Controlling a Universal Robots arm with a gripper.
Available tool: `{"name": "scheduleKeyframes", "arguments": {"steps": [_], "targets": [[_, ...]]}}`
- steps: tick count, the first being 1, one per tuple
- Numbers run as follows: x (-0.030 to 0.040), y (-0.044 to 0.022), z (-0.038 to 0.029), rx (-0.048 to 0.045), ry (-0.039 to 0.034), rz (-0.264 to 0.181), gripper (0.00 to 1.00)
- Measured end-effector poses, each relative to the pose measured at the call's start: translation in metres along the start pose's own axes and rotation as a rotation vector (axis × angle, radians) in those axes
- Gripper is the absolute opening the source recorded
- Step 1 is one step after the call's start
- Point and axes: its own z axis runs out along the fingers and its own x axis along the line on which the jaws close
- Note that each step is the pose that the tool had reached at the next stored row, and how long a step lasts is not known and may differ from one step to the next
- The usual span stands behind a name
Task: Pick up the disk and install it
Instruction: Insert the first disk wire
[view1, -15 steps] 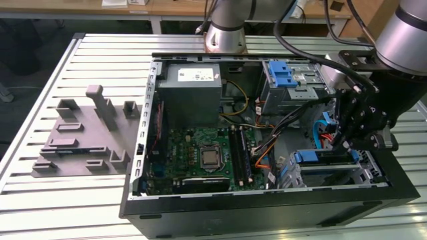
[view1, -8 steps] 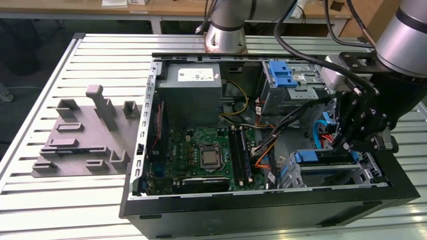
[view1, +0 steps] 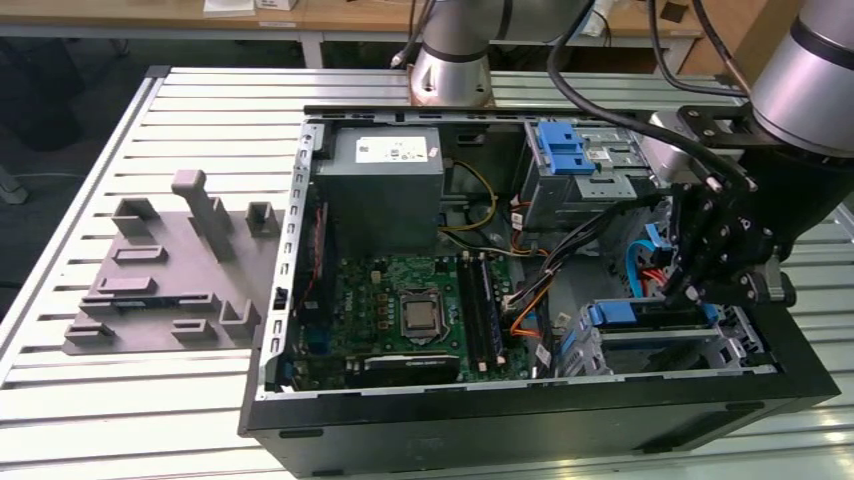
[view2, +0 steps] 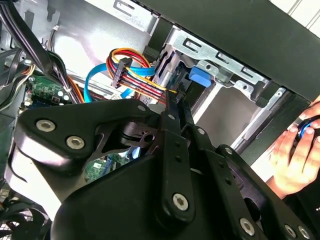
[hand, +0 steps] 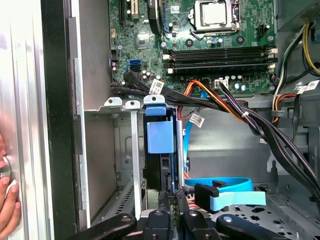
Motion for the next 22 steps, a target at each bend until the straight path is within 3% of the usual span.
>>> {"name": "scheduleKeyframes", "arguments": {"steps": [15, 22], "targets": [[-0.0003, -0.0008, 0.0038, -0.005, 0.0001, 0.001, 0.17], [-0.0001, -0.001, 0.0011, -0.005, -0.0012, 0.001, 0.17]]}}
